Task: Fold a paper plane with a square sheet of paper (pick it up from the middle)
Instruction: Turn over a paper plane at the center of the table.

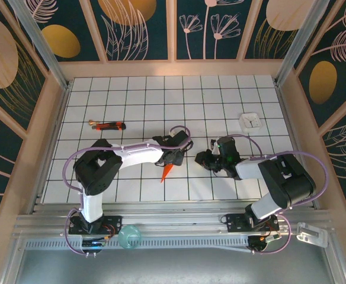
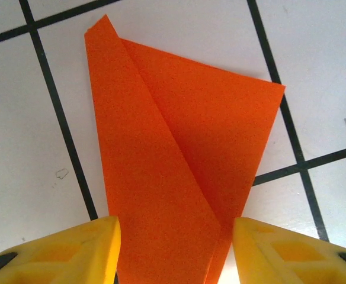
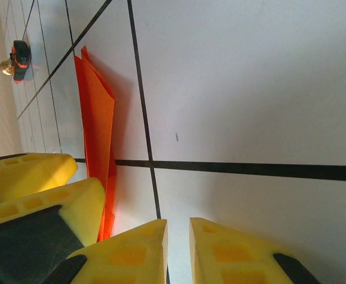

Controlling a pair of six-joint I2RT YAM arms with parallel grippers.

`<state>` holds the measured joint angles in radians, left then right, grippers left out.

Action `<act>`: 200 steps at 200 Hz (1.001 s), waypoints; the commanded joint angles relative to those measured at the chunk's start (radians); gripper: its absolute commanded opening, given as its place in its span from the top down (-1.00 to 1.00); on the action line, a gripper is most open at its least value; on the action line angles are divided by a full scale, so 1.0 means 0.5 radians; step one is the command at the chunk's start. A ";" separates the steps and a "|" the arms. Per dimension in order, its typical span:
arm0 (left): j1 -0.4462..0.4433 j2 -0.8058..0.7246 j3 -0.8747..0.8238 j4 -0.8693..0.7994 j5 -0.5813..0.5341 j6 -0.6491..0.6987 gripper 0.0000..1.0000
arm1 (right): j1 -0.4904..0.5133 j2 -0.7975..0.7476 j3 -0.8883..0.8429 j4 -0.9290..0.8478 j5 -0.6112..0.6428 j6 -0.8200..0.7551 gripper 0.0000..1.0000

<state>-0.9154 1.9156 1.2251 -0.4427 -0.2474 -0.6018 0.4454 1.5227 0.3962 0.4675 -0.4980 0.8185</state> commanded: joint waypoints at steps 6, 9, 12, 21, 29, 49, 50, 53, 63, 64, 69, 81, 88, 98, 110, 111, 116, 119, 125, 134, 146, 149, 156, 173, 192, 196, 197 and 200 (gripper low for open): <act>0.009 0.054 0.056 -0.064 -0.069 0.025 -0.03 | -0.016 -0.008 -0.027 0.019 0.002 -0.021 0.67; 0.010 0.054 0.055 -0.064 -0.072 0.025 -0.02 | -0.016 -0.010 -0.028 0.019 0.004 -0.020 0.67; 0.009 0.056 0.056 -0.063 -0.074 0.025 -0.01 | -0.016 -0.008 -0.027 0.019 0.003 -0.017 0.67; 0.010 0.056 0.053 -0.062 -0.076 0.021 0.05 | -0.016 -0.013 -0.031 0.019 0.002 -0.018 0.67; 0.009 0.059 0.050 -0.055 -0.069 0.021 0.09 | -0.016 -0.014 -0.030 0.019 0.005 -0.018 0.67; 0.012 0.057 0.041 -0.048 -0.065 0.012 0.19 | -0.016 -0.015 -0.035 0.019 0.005 -0.017 0.67; 0.012 0.055 0.041 -0.044 -0.064 0.011 0.19 | -0.015 -0.015 -0.035 0.019 0.004 -0.017 0.67; 0.014 0.055 0.039 -0.041 -0.065 0.013 0.20 | -0.015 -0.014 -0.035 0.019 0.005 -0.019 0.67; 0.012 0.056 0.041 -0.042 -0.068 0.013 0.24 | -0.015 -0.018 -0.035 0.019 0.003 -0.016 0.67; 0.012 0.056 0.042 -0.043 -0.069 0.013 0.24 | -0.014 -0.018 -0.035 0.019 0.002 -0.017 0.67; 0.012 0.053 0.046 -0.050 -0.080 0.012 0.26 | -0.016 -0.017 -0.035 0.019 0.002 -0.016 0.67; 0.012 0.049 0.047 -0.052 -0.088 0.012 0.33 | -0.016 -0.020 -0.033 0.015 0.005 -0.016 0.67; 0.012 0.046 0.052 -0.051 -0.093 0.014 0.38 | -0.016 -0.018 -0.035 0.018 0.004 -0.015 0.67; 0.014 0.044 0.053 -0.051 -0.097 0.021 0.44 | -0.015 -0.017 -0.031 0.018 0.002 -0.016 0.67; 0.013 0.042 0.059 -0.057 -0.108 0.024 0.53 | -0.014 -0.016 -0.031 0.019 0.002 -0.016 0.67; 0.012 0.043 0.059 -0.057 -0.108 0.024 0.54 | -0.015 -0.016 -0.031 0.019 0.002 -0.015 0.67; 0.012 0.043 0.062 -0.061 -0.110 0.025 0.56 | -0.013 -0.014 -0.031 0.019 0.002 -0.016 0.67; 0.011 0.044 0.062 -0.061 -0.110 0.027 0.58 | -0.014 -0.016 -0.031 0.019 0.000 -0.014 0.67; 0.012 0.044 0.064 -0.065 -0.115 0.028 0.61 | -0.014 -0.015 -0.031 0.022 0.002 -0.012 0.67; 0.012 0.041 0.068 -0.066 -0.117 0.030 0.66 | -0.016 -0.011 -0.034 0.024 0.002 -0.011 0.67; 0.012 0.035 0.070 -0.072 -0.128 0.035 0.74 | -0.015 -0.007 -0.029 0.028 -0.001 -0.007 0.67; 0.013 0.033 0.073 -0.074 -0.132 0.037 0.76 | -0.016 -0.005 -0.031 0.031 -0.001 -0.007 0.67; 0.012 0.031 0.076 -0.075 -0.141 0.040 0.80 | -0.016 -0.002 -0.030 0.034 -0.004 -0.006 0.67; 0.013 0.019 0.080 -0.082 -0.155 0.045 0.93 | -0.015 0.007 -0.025 0.043 -0.011 0.001 0.67; 0.012 -0.014 0.081 -0.075 -0.152 0.047 1.00 | -0.015 0.007 -0.019 0.040 -0.013 0.000 0.67; 0.011 -0.023 0.078 -0.072 -0.148 0.044 1.00 | -0.016 0.006 -0.016 0.036 -0.013 -0.003 0.67; 0.011 -0.026 0.076 -0.070 -0.147 0.042 1.00 | -0.016 0.005 -0.015 0.035 -0.013 -0.002 0.67; 0.013 -0.033 0.075 -0.066 -0.147 0.039 1.00 | -0.014 0.000 -0.013 0.030 -0.013 -0.009 0.67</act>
<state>-0.9150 1.9301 1.2404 -0.4507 -0.3004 -0.5835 0.4446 1.5230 0.3962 0.4683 -0.4988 0.8188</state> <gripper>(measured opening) 0.064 0.164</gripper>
